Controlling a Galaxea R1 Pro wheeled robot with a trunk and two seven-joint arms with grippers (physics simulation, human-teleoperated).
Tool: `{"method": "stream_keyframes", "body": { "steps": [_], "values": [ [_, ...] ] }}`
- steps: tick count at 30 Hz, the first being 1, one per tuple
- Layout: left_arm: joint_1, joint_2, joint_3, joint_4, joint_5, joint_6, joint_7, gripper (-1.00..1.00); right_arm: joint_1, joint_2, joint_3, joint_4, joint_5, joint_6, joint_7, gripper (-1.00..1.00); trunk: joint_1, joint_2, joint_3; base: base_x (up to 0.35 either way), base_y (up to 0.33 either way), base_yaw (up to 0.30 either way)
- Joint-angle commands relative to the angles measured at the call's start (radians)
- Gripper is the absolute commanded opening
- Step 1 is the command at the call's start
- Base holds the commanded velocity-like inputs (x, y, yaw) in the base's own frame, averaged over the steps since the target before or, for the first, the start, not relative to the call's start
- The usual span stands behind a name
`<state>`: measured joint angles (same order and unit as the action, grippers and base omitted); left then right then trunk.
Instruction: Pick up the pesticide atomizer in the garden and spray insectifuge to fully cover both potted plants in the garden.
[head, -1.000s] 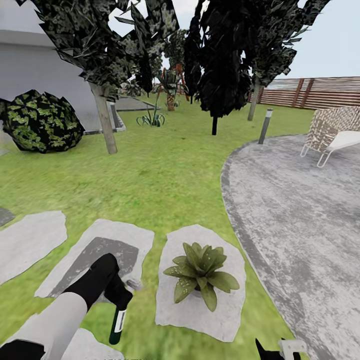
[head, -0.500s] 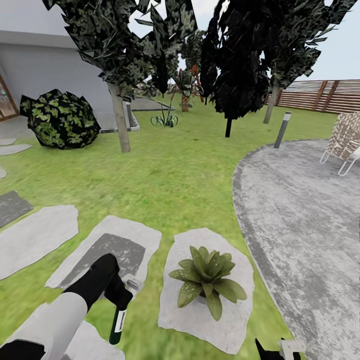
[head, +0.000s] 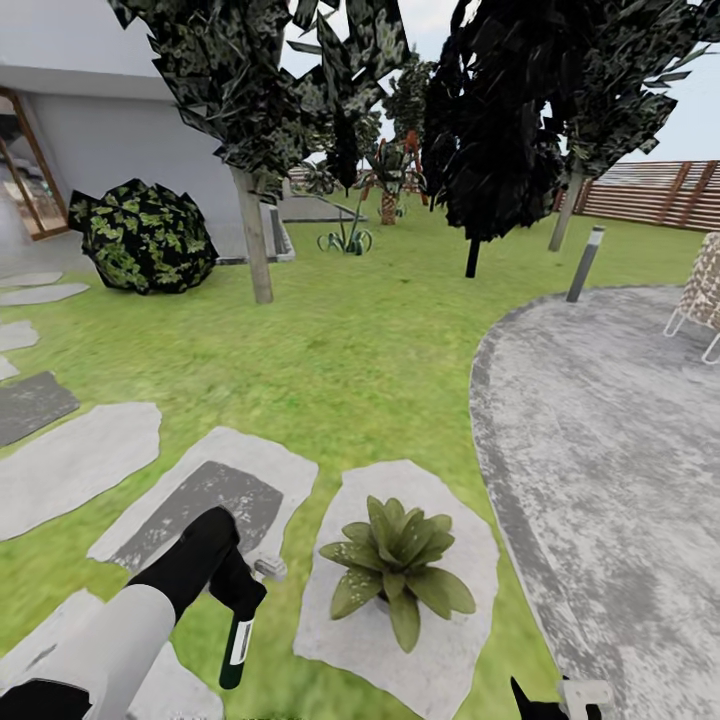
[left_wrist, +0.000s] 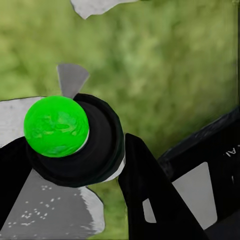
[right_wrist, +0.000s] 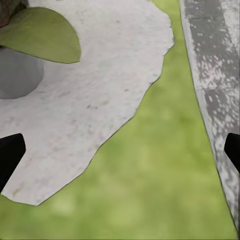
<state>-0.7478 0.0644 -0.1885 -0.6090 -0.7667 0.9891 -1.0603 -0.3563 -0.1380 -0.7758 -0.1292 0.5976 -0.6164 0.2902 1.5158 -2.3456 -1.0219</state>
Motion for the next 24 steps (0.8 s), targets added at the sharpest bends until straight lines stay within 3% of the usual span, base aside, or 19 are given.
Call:
{"method": "stream_keyframes", "body": {
  "steps": [1,6,12,17,24],
  "values": [
    [-0.001,0.0,-0.003,-0.001,-0.009,0.005,-0.01,-1.0,0.0,0.0,-0.009,0.0,0.001,-0.002,0.009,1.0,0.0,0.0,-0.001,0.0,-0.272,0.262],
    [-0.001,-0.001,-0.003,-0.003,-0.008,0.005,-0.01,-1.0,0.0,0.0,-0.009,0.0,0.001,-0.002,0.009,1.0,0.0,0.0,0.001,0.0,-0.272,0.208],
    [-0.001,-0.001,-0.014,-0.013,-0.009,0.001,-0.013,-1.0,0.0,-0.012,-0.01,0.0,0.001,-0.002,0.009,1.0,0.0,0.0,0.001,0.0,-0.273,0.016],
    [-0.005,-0.002,-0.007,-0.016,-0.01,0.002,-0.014,-1.0,-0.001,-0.012,-0.01,0.0,0.001,-0.002,0.009,1.0,0.0,0.0,0.001,-0.202,-0.225,0.0],
    [-0.029,-0.014,-0.022,-0.018,-0.006,0.002,-0.037,-1.0,-0.001,-0.012,-0.008,0.0,0.001,-0.002,0.009,1.0,0.0,0.0,0.001,-0.049,-0.037,0.0]
  ]
}}
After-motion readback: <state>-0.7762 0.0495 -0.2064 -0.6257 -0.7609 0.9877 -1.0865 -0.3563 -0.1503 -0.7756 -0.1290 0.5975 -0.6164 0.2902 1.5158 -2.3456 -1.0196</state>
